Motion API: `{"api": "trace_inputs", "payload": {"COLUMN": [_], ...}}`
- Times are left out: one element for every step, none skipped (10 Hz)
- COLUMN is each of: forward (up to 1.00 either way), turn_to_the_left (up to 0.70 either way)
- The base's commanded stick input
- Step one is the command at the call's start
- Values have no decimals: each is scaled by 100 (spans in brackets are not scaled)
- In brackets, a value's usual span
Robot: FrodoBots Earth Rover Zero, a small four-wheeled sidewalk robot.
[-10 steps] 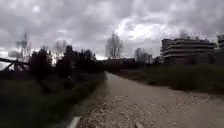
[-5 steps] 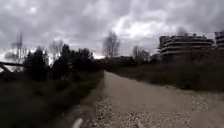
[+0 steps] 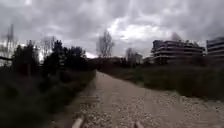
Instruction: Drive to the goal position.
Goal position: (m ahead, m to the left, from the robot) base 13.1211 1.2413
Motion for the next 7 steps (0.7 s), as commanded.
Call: {"api": "trace_inputs", "payload": {"forward": [68,68,68,68,68,68,68], "turn_to_the_left": [-34,-34,-2,0,0,0,0]}}
